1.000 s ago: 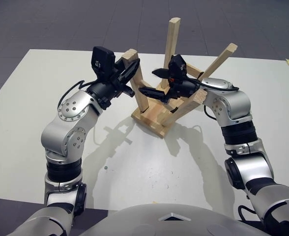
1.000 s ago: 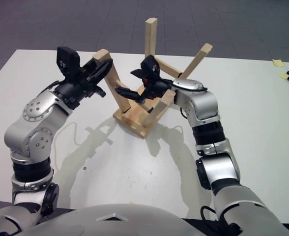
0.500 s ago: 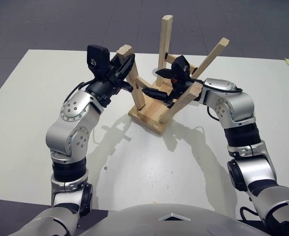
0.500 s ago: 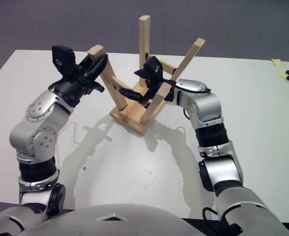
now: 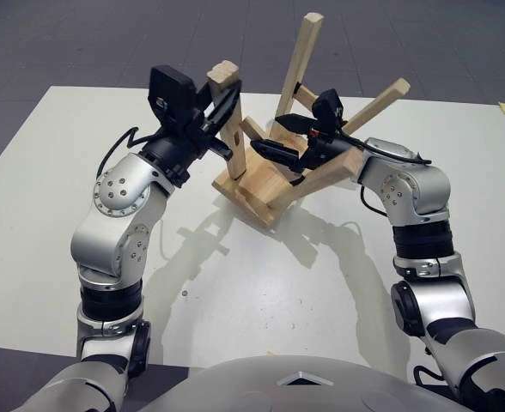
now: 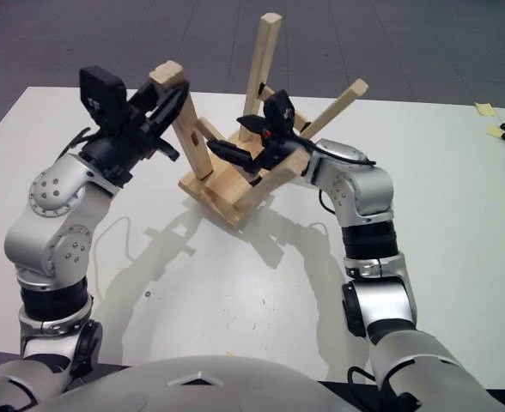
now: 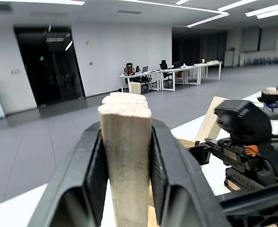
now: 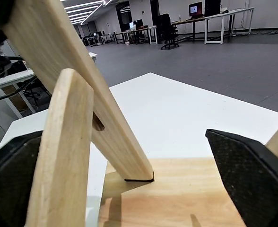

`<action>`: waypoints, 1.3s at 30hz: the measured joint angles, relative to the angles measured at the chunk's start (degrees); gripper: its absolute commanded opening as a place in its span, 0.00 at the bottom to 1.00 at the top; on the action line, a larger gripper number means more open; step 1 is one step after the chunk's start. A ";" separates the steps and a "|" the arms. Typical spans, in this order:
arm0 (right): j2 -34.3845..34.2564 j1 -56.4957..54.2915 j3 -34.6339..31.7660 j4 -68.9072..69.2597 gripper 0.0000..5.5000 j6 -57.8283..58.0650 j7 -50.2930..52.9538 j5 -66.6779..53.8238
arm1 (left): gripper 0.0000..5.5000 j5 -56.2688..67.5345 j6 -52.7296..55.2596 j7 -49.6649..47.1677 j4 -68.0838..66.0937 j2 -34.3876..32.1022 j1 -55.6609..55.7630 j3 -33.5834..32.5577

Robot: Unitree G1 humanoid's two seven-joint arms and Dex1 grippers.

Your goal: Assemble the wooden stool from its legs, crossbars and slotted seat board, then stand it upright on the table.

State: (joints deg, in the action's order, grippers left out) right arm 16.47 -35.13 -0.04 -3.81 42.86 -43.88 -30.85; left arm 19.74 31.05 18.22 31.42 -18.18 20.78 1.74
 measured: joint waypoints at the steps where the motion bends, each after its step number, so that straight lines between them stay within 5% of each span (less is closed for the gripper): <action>1: -0.30 0.09 -1.53 0.54 0.98 0.83 0.62 -1.66 | 0.19 -0.55 -0.64 -0.05 -0.35 0.02 -0.19 0.28; 6: -0.51 0.20 -10.09 3.92 0.98 4.35 3.92 -9.62 | 0.19 -2.62 -0.68 -4.65 -3.75 2.03 -1.12 -0.54; 12: -1.26 1.47 -12.92 6.78 0.98 5.93 7.57 -14.64 | 0.19 0.90 3.42 -7.33 -3.71 6.79 -1.71 -2.42; 21: 3.39 8.08 -25.75 17.51 0.98 15.53 10.23 -41.77 | 0.19 8.19 12.50 -15.25 -7.03 11.57 0.95 -12.04; 26: 13.29 14.53 -21.60 25.91 0.98 14.49 6.93 -35.56 | 0.19 7.86 13.28 -15.08 -6.63 10.13 1.04 -11.89; 31: 15.48 16.41 -12.58 26.17 0.98 4.87 5.25 -21.10 | 0.19 7.67 13.66 -12.10 -5.61 8.31 0.72 -9.38; 39: 15.45 16.82 -6.93 25.98 0.74 2.34 -0.80 -20.09 | 0.19 9.30 14.17 -8.41 -4.94 7.85 0.56 -6.75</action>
State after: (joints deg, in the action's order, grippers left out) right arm 31.92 -18.31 -6.96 22.17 45.20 -44.68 -50.94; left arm 29.03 45.22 9.80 26.48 -10.33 21.34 -5.02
